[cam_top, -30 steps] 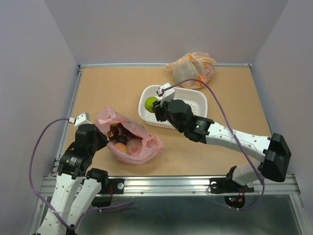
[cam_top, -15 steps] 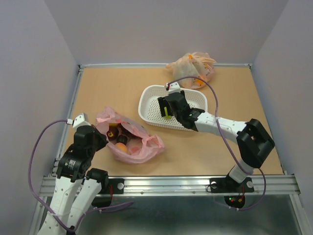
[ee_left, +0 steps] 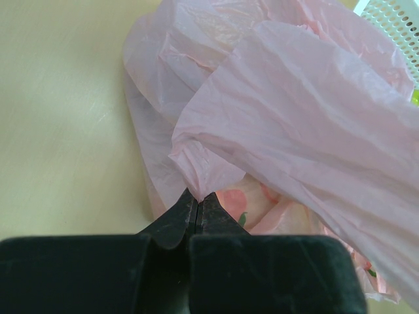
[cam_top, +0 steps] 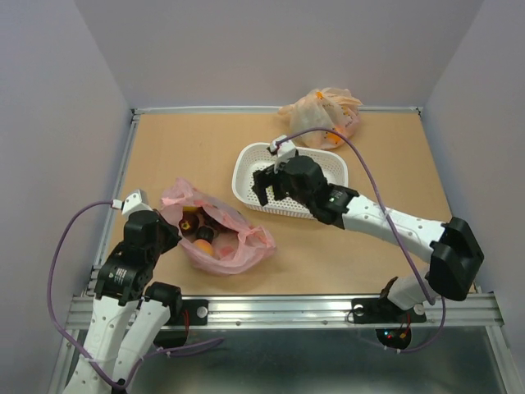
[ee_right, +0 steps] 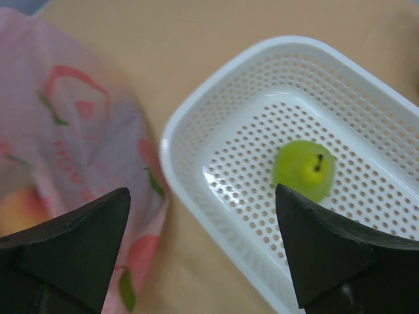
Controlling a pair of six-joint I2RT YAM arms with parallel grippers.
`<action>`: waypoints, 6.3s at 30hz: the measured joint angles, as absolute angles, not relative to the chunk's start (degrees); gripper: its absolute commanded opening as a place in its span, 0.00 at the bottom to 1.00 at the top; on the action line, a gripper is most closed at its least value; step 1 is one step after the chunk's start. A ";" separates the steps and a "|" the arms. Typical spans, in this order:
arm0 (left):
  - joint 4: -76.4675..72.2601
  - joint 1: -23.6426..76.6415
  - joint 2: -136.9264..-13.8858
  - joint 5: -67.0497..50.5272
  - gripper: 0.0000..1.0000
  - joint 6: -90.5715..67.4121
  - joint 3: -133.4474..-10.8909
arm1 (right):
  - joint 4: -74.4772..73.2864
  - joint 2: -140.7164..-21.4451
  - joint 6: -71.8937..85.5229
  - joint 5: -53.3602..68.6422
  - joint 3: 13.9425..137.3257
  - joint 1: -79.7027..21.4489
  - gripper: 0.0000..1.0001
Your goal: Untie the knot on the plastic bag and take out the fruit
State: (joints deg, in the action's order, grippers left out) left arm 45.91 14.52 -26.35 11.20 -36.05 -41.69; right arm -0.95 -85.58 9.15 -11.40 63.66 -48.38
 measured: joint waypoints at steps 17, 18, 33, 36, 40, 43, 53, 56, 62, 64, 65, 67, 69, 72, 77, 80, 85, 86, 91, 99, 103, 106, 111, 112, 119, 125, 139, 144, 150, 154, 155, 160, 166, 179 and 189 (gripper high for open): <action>46.96 14.52 -27.97 9.91 0.00 -36.16 -41.69 | 2.55 -95.90 13.78 9.30 70.46 -66.57 0.78; 47.20 14.52 -27.97 9.72 0.00 -36.18 -41.69 | 2.85 -96.92 14.63 9.30 70.46 -66.59 0.78; 53.34 14.52 -25.98 7.16 0.00 -36.29 -44.03 | 13.56 -113.19 29.50 6.59 73.30 -67.20 0.84; 54.04 14.52 -25.34 6.57 0.00 -36.32 -44.05 | 13.80 -116.09 30.30 5.96 74.11 -68.03 0.89; 54.46 14.52 -24.97 6.07 0.00 -36.32 -44.05 | 14.13 -119.74 31.09 5.89 75.31 -69.17 0.86; 54.48 14.52 -24.86 5.91 0.00 -36.32 -44.05 | 14.17 -120.53 31.22 6.07 75.40 -69.63 0.72; 54.39 14.52 -25.32 7.70 0.00 -36.25 -44.31 | 14.96 -114.17 27.46 4.69 72.58 -69.84 0.11; 54.24 14.52 -27.07 9.43 0.00 -36.05 -45.52 | 14.70 -108.03 24.91 3.81 69.04 -69.84 0.10; 52.73 14.52 -30.09 11.75 0.00 -35.59 -46.59 | 13.28 -97.47 20.67 1.74 63.94 -69.84 0.06; 52.27 14.52 -30.39 12.23 0.00 -35.40 -46.59 | 12.64 -94.39 19.57 -0.32 62.39 -69.84 0.06; 52.03 14.52 -30.50 12.34 0.00 -35.31 -46.57 | 12.32 -92.79 19.16 -1.45 61.73 -69.84 0.04; 51.55 14.52 -30.57 12.49 0.00 -35.07 -46.46 | 11.66 -89.56 18.04 -4.34 60.55 -69.84 0.03; 50.83 14.52 -30.50 12.43 0.00 -34.96 -45.89 | 11.31 -86.04 16.78 -8.34 60.03 -69.84 0.03; 50.09 14.52 -30.46 12.10 0.00 -34.94 -44.21 | 11.20 -81.91 14.72 -15.00 60.03 -69.21 0.04; 49.80 14.52 -29.17 11.60 0.00 -34.72 -42.78 | 11.79 -79.53 12.95 -22.52 59.75 -63.64 0.04; 49.34 14.52 -28.51 11.46 0.00 -34.52 -42.76 | 11.99 -81.41 13.23 -23.11 58.78 -57.06 0.06; 49.06 14.52 -27.70 10.98 0.00 -34.33 -42.74 | 11.94 -90.21 13.10 -22.85 58.87 -50.61 0.49; 49.06 14.52 -27.44 10.98 0.00 -34.33 -42.74 | 11.81 -92.36 12.95 -22.59 58.94 -50.26 0.80; 49.06 14.52 -26.70 10.98 0.00 -34.33 -42.72 | 9.15 -98.80 11.64 -20.84 60.93 -50.46 1.00; 49.04 14.52 -26.37 10.98 0.00 -34.33 -42.72 | 7.31 -96.14 10.04 -17.37 65.95 -50.76 0.99; 48.97 14.52 -26.39 11.00 0.00 -34.33 -42.72 | 5.54 -92.12 8.03 -14.31 66.98 -53.06 0.92; 48.82 14.52 -26.39 11.00 0.00 -34.33 -42.72 | 4.21 -90.26 6.15 -10.37 69.80 -57.87 0.85; 48.66 14.52 -26.39 11.03 0.00 -34.33 -42.70 | 3.18 -90.52 5.34 -2.83 73.69 -65.54 0.78; 48.64 14.52 -26.39 11.03 0.00 -34.33 -42.70 | 3.18 -90.91 5.34 -1.41 73.97 -66.85 0.77; 48.62 14.52 -26.39 11.00 0.00 -34.28 -42.70 | 2.66 -99.35 5.76 3.11 74.22 -69.71 0.68; 48.62 14.52 -26.39 11.00 0.00 -34.06 -42.70 | 0.19 -108.57 4.71 -0.12 74.22 -68.93 0.55; 48.58 14.52 -25.98 11.00 0.00 -33.91 -42.65 | 0.67 -110.34 0.84 -14.00 78.22 -66.72 0.74; 48.49 14.52 -25.96 11.00 0.00 -33.89 -42.41 | 1.34 -113.73 -1.15 -15.25 78.65 -66.72 0.73; 48.29 14.52 -25.93 11.00 0.00 -33.91 -42.02 | 2.33 -119.94 -2.83 -16.51 80.03 -66.72 0.55; 48.27 14.52 -25.89 11.00 0.00 -33.91 -42.02 | 2.90 -120.29 -3.22 -16.47 80.58 -66.61 0.14; 48.27 14.52 -25.85 11.03 0.00 -33.91 -42.02 | 3.40 -120.11 -3.20 -16.14 80.64 -66.63 0.09; 48.27 14.52 -25.65 11.07 0.00 -33.93 -42.02 | 2.48 -118.08 -3.18 -13.06 80.64 -66.74 0.00; 48.27 14.52 -25.65 11.44 0.00 -33.98 -42.02 | -1.32 -110.34 -2.74 -3.86 79.66 -66.74 0.00; 48.27 14.52 -25.63 12.14 0.00 -34.52 -42.02 | -5.45 -96.47 0.10 11.64 79.66 -66.76 0.00; 48.27 14.52 -25.65 12.38 0.00 -34.85 -42.02 | -9.39 -89.84 0.36 13.96 79.81 -66.78 0.00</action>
State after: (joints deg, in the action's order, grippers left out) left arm 48.27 14.52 -25.65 12.38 -34.85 -42.02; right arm -9.39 -89.84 0.36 13.96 79.81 -66.78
